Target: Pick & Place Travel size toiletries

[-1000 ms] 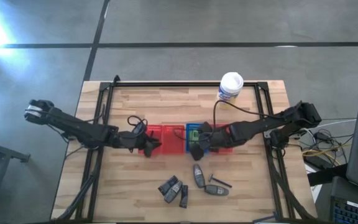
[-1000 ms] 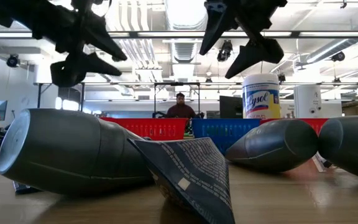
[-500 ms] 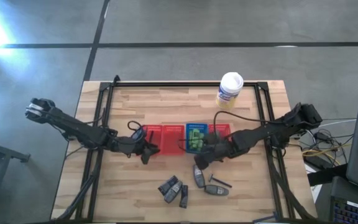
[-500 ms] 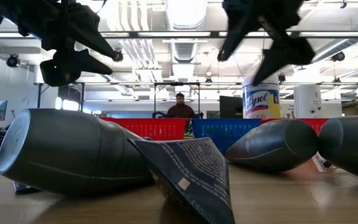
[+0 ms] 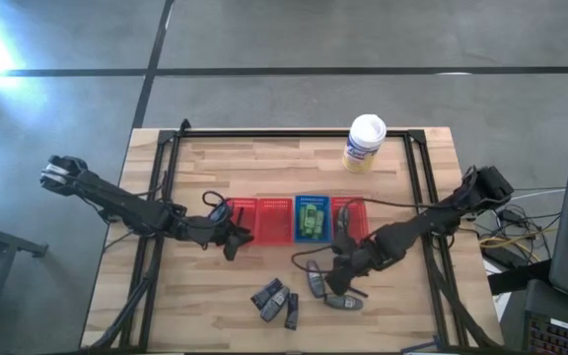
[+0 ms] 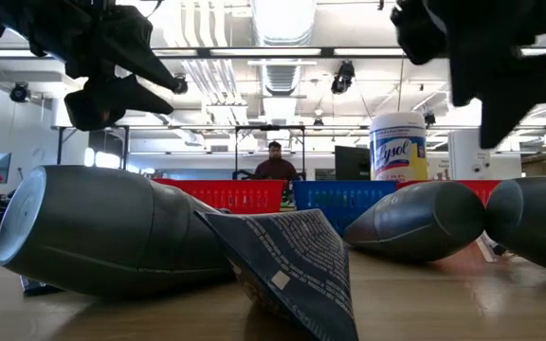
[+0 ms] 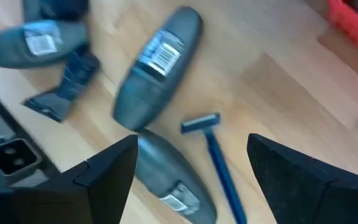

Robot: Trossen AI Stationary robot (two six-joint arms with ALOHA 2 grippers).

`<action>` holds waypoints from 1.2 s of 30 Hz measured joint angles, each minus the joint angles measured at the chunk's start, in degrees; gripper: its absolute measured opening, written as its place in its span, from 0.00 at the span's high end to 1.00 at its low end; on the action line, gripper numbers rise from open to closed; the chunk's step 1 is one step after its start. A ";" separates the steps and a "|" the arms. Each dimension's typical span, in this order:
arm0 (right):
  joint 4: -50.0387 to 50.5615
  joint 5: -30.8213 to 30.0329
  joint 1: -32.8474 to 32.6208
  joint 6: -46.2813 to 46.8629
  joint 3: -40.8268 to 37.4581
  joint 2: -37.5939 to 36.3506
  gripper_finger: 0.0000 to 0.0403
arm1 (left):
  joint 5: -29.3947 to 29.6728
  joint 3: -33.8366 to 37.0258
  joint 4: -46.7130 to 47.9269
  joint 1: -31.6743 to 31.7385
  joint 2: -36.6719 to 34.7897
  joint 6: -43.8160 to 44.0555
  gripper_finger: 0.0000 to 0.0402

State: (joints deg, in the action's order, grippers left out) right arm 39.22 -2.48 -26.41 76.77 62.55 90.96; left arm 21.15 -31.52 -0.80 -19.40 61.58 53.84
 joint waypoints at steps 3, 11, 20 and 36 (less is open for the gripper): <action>0.03 0.31 -0.98 1.16 -1.48 0.00 0.29 | -0.02 0.04 0.25 0.00 0.00 -0.17 0.62; -0.52 4.18 -6.52 -2.77 -5.83 0.00 0.33 | -0.02 0.04 1.78 0.00 0.00 -0.28 0.62; -0.64 2.62 -7.48 -13.34 -6.33 0.83 0.41 | 2.00 0.07 3.43 0.04 0.01 -0.34 0.62; -0.92 2.88 -8.58 -15.73 -6.06 6.74 0.40 | 2.49 0.95 3.50 0.02 0.02 0.47 0.62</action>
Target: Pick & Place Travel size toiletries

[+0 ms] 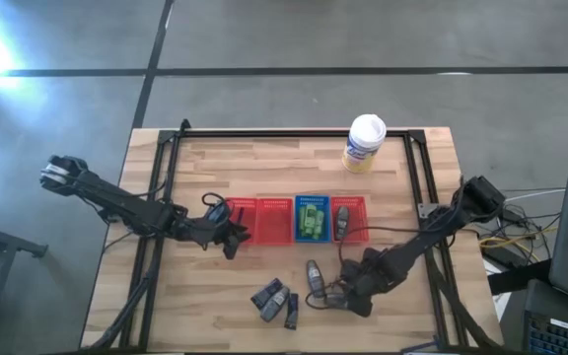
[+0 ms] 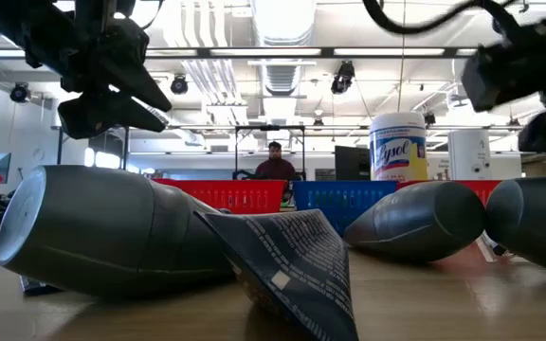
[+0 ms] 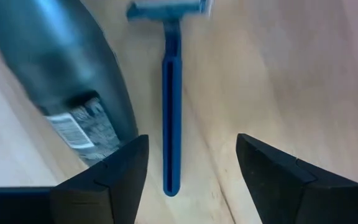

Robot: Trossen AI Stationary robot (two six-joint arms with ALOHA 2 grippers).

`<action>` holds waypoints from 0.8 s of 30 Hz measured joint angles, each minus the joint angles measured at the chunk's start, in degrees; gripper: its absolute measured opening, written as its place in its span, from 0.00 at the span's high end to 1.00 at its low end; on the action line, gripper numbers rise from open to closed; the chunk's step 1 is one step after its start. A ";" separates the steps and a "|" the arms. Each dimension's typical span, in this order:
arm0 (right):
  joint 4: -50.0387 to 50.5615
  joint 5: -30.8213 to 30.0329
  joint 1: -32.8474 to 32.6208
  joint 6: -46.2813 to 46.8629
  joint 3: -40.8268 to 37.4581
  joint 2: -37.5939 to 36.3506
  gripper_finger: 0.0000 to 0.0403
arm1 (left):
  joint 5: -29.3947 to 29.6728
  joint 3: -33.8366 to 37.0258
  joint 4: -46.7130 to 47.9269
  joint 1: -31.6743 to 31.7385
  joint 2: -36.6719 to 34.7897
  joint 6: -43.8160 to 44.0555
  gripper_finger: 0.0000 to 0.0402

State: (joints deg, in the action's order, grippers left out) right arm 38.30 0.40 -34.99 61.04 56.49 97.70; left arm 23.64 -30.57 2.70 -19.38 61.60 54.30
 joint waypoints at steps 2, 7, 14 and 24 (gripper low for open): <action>0.00 0.14 -0.37 0.51 0.00 0.80 0.39 | 0.00 0.00 -0.02 0.00 0.00 0.02 0.62; 0.66 -0.17 -1.13 0.50 0.04 2.09 0.39 | 0.02 0.02 -0.04 0.00 0.00 -0.04 0.62; 0.89 -0.56 -1.45 2.42 0.67 3.11 0.45 | 0.02 0.02 -0.05 0.00 0.00 -0.07 0.62; -1.46 -6.43 0.20 0.11 2.80 4.75 0.43 | 0.04 0.23 -0.06 0.07 0.00 -0.28 0.62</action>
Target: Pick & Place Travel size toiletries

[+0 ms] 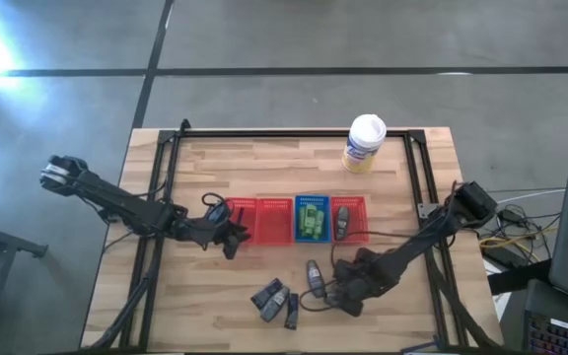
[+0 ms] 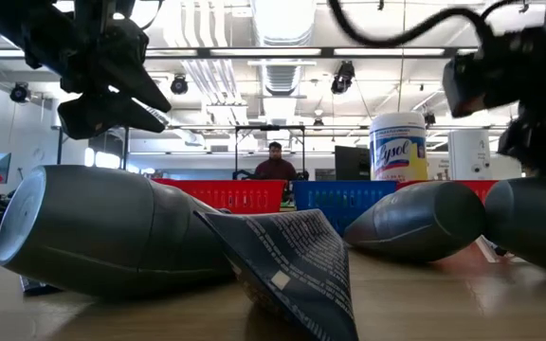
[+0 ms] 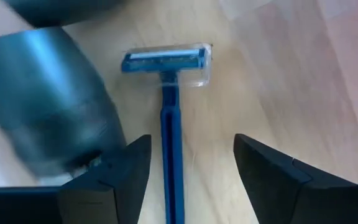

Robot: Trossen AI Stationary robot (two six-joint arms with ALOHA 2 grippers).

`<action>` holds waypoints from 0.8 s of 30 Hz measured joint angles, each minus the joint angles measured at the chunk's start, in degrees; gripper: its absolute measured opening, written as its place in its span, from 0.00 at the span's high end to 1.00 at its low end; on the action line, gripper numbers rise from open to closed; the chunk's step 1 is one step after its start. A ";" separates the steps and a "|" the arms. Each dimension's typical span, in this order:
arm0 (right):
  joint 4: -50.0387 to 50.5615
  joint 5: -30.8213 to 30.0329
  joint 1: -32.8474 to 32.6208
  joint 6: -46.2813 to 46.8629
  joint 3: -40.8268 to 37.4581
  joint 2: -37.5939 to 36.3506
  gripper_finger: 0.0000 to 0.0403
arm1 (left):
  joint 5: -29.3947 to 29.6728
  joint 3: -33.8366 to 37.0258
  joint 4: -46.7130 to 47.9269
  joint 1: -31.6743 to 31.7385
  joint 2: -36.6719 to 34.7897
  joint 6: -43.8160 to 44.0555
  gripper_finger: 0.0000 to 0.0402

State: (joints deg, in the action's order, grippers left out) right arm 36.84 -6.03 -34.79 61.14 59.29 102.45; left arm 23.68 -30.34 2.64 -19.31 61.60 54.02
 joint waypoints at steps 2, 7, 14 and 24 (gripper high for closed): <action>-0.18 0.20 0.44 -0.02 0.25 1.32 0.41 | 0.00 0.23 -0.13 0.00 0.00 0.01 0.62; 1.42 0.05 0.90 -1.38 2.12 2.95 0.36 | -0.04 0.86 -0.03 -0.03 0.00 1.20 0.62; 1.70 -0.67 0.90 -2.32 2.20 2.99 0.38 | -0.11 1.41 -0.06 -0.02 0.00 1.49 0.62; 1.72 0.55 1.01 0.26 2.05 3.15 0.75 | -0.17 1.56 -0.21 -0.02 0.00 1.60 0.62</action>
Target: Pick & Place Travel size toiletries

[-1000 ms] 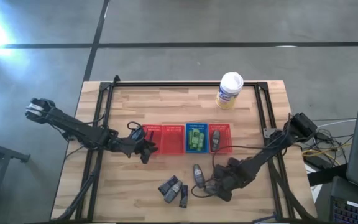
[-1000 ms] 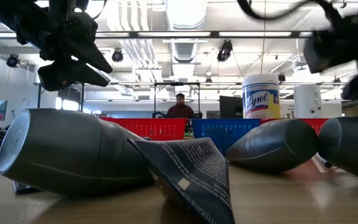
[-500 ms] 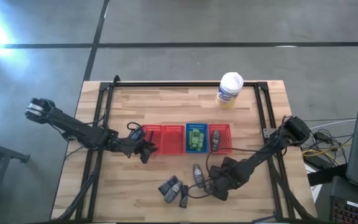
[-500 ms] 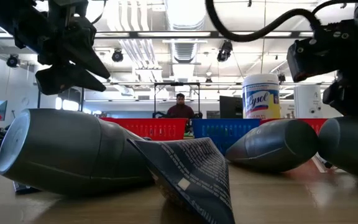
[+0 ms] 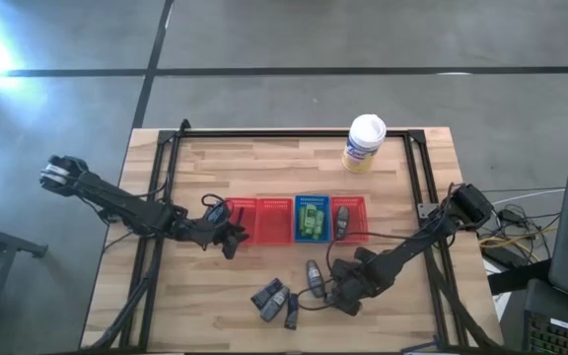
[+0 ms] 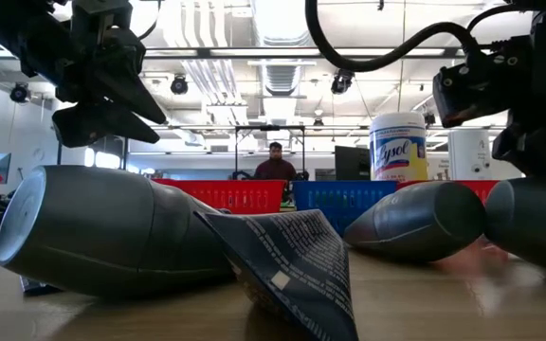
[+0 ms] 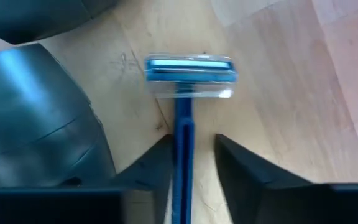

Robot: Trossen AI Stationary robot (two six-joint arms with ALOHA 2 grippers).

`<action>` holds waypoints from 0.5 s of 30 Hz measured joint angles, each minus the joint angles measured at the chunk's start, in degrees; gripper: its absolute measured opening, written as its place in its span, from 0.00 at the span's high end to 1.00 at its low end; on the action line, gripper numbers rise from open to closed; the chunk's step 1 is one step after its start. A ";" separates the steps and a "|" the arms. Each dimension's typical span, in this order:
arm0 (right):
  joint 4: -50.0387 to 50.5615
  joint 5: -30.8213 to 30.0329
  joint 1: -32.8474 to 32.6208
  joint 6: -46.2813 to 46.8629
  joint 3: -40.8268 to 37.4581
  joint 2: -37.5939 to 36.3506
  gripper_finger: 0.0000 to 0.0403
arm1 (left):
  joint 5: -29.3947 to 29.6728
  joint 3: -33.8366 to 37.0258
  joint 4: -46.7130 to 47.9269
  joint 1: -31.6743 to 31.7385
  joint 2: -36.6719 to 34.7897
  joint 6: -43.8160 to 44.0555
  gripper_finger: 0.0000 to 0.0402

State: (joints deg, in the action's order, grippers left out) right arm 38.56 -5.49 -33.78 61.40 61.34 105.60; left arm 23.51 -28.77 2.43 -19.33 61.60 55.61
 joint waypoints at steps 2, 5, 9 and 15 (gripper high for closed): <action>-0.23 0.14 0.00 -0.02 0.00 0.00 0.83 | 0.00 0.00 -0.02 0.00 0.00 -0.14 0.62; -0.33 0.51 0.00 0.11 0.02 0.00 0.93 | -0.02 0.00 -0.04 0.00 0.00 -0.11 0.62; 0.53 0.66 0.00 4.25 -0.03 -0.68 0.94 | -0.04 0.00 -0.90 0.00 0.00 -0.48 0.62; 2.75 -8.05 0.16 13.02 -0.40 -6.62 0.94 | -0.09 0.00 -8.58 0.00 0.00 -3.51 0.62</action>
State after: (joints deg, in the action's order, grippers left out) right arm 41.31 -13.54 -33.62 74.42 60.94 98.99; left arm 23.41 -28.77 -6.15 -19.33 61.60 52.10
